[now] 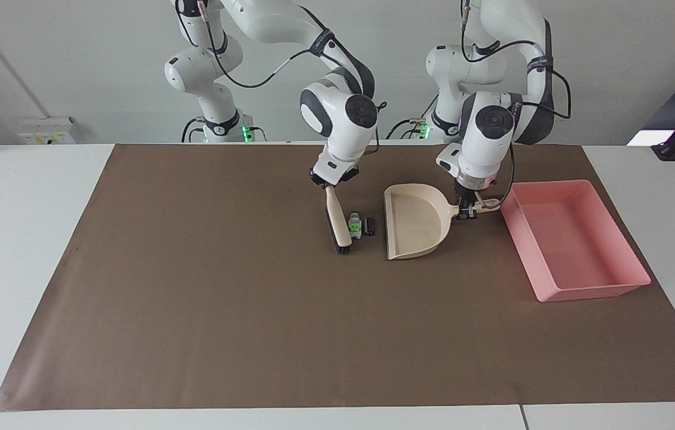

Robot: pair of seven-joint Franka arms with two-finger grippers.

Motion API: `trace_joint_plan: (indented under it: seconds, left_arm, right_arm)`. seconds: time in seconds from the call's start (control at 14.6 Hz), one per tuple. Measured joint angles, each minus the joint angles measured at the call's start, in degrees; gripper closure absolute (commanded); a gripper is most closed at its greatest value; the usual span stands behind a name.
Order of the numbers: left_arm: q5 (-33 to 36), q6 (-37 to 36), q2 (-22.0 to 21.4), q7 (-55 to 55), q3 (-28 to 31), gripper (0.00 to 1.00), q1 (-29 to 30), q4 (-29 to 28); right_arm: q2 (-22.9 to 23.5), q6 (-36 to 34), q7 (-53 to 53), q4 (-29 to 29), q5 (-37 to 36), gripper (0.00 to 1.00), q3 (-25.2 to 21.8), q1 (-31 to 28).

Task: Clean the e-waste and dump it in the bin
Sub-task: 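Sweep the electronic parts into the dustpan with the brush in the right gripper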

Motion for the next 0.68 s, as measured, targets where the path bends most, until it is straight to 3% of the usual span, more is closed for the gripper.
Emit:
trace_joint_plan:
  seconds: [0.41,0.68]
  left_arm:
    - [2.98,1.41,0.05,-4.25,-0.08,1.00,-1.72,-2.37]
    - [3.08,3.50,-0.08,-4.78,0.02,1.00,-1.65,-4.56]
  right_arm:
    - [0.05,1.38,0.00,-0.42,0.75,1.00,1.19,0.45]
    - [0.35,5.97,-0.12,-0.51,9.66,1.00,2.53,0.92]
